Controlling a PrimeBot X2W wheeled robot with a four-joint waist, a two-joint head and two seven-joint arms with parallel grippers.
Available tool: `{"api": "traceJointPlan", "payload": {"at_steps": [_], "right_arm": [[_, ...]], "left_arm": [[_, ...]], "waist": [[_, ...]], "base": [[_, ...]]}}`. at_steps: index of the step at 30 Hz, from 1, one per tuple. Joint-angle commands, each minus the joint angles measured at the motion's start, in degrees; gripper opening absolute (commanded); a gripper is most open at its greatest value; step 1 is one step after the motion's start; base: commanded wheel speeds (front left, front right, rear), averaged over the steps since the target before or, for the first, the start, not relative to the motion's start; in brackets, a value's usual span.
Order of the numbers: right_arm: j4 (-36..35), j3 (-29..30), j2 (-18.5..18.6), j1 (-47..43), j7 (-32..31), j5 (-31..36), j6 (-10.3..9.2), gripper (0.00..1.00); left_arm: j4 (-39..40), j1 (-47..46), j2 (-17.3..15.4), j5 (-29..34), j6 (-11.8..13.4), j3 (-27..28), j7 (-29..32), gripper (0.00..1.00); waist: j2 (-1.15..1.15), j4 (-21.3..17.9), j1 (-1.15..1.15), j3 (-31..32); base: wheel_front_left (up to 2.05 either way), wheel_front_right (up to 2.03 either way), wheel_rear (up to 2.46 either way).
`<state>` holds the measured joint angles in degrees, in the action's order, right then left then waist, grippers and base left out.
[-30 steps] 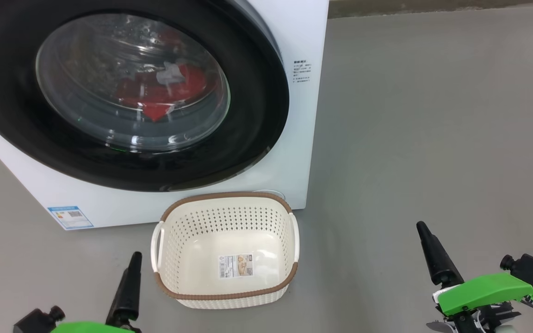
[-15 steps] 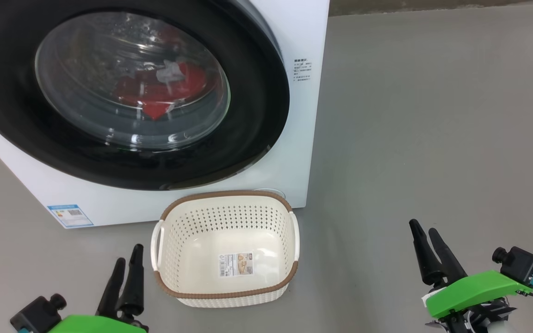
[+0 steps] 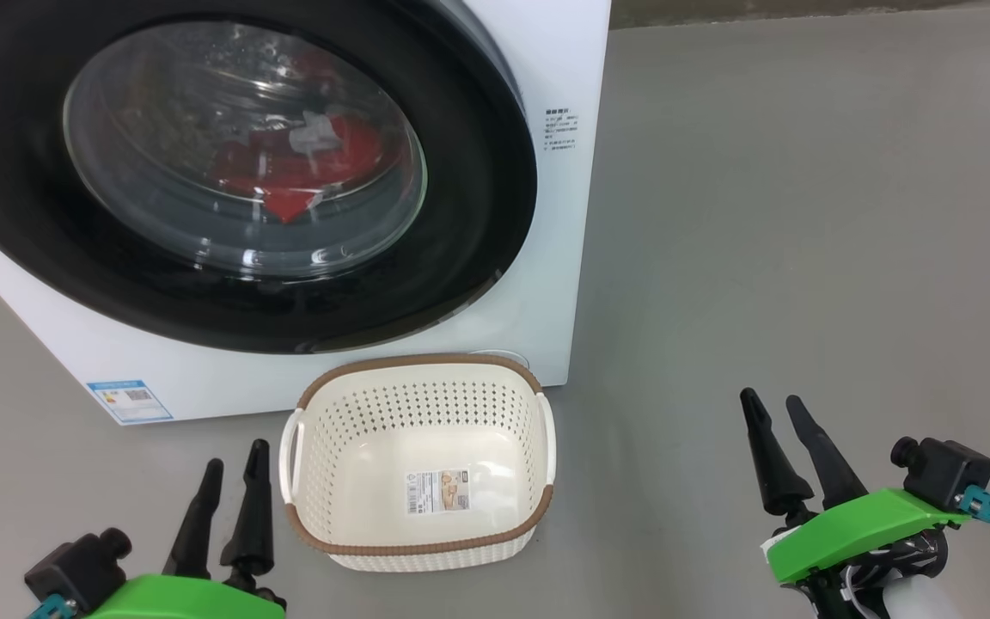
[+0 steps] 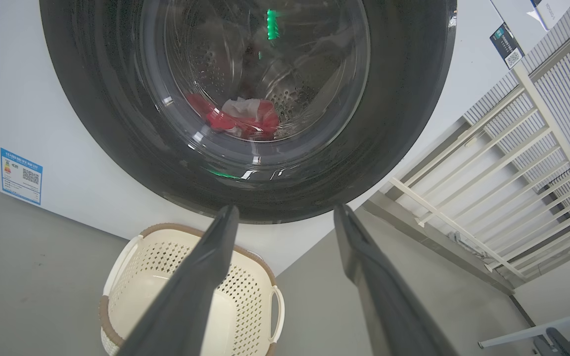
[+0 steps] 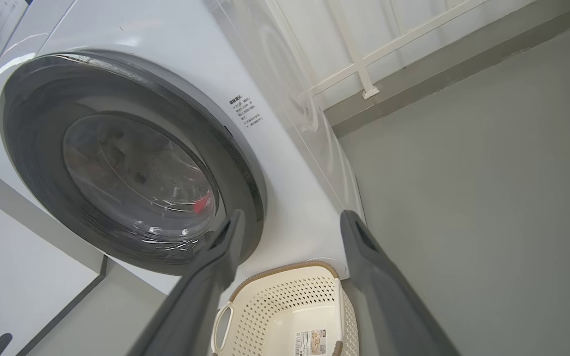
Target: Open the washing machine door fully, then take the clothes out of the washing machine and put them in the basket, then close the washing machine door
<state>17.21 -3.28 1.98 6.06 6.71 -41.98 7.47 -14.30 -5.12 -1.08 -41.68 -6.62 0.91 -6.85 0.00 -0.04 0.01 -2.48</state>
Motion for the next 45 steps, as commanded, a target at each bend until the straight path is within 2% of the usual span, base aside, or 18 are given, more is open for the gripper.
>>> {"api": "traceJointPlan", "payload": {"at_steps": [1,45], "right_arm": [[-1.4,-1.34,0.58,2.87,1.06,1.64,0.02,1.0],[-2.55,-6.3,1.68,7.23,8.29,28.14,0.02,1.0]], "left_arm": [[1.51,-2.4,-1.0,1.83,-0.53,1.09,-0.84,1.0],[3.78,-6.12,-1.8,28.44,-0.87,1.41,-8.15,1.0]], "waist": [[0.0,0.01,-0.01,0.05],[0.0,0.16,-0.01,-2.35]], "base": [[0.0,0.0,0.0],[0.0,0.0,0.0]]}}
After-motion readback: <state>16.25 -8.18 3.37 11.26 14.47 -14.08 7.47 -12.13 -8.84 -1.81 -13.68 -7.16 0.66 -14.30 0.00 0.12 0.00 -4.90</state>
